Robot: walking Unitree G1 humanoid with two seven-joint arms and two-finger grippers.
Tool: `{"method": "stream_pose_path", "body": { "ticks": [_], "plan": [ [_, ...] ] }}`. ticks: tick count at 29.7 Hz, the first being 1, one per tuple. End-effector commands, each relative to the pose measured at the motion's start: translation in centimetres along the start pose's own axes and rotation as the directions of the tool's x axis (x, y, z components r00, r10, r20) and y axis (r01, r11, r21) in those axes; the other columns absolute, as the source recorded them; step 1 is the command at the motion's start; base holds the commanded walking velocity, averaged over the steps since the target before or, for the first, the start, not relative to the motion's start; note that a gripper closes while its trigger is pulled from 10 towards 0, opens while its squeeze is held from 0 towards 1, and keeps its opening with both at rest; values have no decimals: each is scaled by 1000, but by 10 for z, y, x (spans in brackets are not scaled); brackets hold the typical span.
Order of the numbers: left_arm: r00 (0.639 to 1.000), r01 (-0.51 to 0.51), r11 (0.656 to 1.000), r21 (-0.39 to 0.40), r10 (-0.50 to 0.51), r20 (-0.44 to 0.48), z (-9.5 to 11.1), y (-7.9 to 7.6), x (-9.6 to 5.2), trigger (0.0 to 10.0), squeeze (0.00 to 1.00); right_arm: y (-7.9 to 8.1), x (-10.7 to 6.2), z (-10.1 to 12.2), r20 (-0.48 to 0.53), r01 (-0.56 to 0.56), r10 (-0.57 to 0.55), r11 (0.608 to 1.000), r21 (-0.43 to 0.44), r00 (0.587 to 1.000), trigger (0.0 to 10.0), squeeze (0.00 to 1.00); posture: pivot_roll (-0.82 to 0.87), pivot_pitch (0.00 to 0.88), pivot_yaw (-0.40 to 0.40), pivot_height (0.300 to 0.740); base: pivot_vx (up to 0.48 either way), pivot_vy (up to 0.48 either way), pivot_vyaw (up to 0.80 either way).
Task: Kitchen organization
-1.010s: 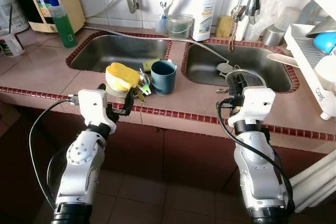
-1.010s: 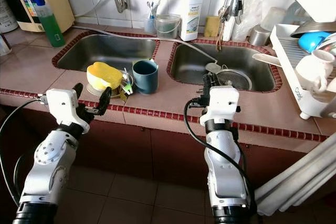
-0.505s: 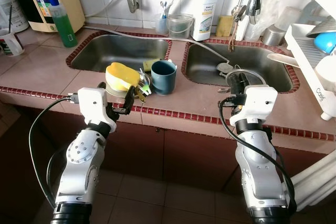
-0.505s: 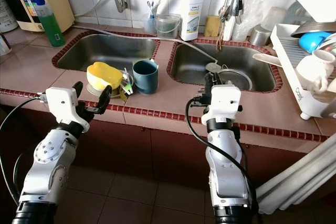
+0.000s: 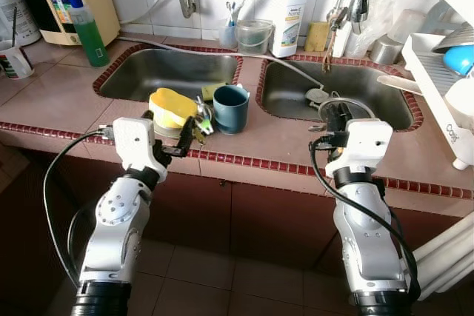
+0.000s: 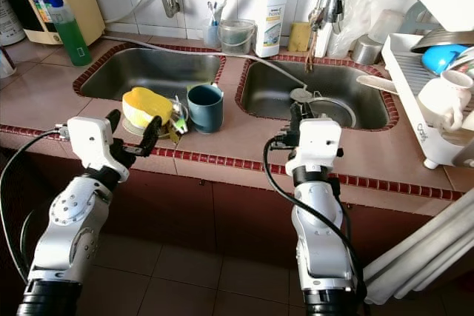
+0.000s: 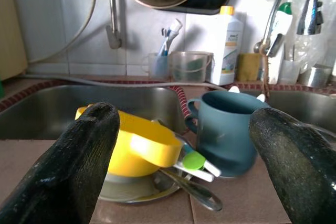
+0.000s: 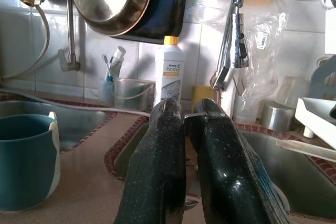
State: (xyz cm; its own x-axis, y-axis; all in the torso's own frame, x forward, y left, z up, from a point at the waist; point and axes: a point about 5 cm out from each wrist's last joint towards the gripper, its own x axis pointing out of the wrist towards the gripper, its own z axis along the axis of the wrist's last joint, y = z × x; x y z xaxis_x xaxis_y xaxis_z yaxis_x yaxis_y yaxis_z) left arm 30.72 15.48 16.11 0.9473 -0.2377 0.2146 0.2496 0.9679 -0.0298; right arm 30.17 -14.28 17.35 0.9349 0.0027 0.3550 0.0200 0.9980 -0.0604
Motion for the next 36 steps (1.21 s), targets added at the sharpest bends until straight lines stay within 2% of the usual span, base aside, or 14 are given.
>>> {"method": "stream_pose_path", "body": {
  "ticks": [1, 10, 23, 36],
  "plan": [
    [1000, 11, 1000, 8, -11, 8, 4, -1, 0, 10000, 0, 1, 2, 9, 37, -3, 3, 1000, 2, 999, 10000, 0, -172, 0, 29, 740, 0, 0, 0],
    [999, 43, 998, 37, -43, 14, 10, -1, 0, 10000, 0, -1, 7, 22, 80, 0, 0, 1000, -3, 997, 10000, 0, -171, 0, 28, 740, 0, 0, 0],
    [999, 48, 998, 34, -49, 0, 10, -1, 0, 10000, 0, 2, 4, 20, 64, -10, 11, 1000, -3, 998, 10000, 0, -169, 0, 26, 740, 0, 0, 0],
    [998, 63, 997, 35, -63, -5, 9, -5, 2, 10000, 0, 4, 3, 18, 60, -24, 24, 1000, -1, 998, 10000, 0, -166, 0, 25, 740, 0, 315, 0]
  ]
}}
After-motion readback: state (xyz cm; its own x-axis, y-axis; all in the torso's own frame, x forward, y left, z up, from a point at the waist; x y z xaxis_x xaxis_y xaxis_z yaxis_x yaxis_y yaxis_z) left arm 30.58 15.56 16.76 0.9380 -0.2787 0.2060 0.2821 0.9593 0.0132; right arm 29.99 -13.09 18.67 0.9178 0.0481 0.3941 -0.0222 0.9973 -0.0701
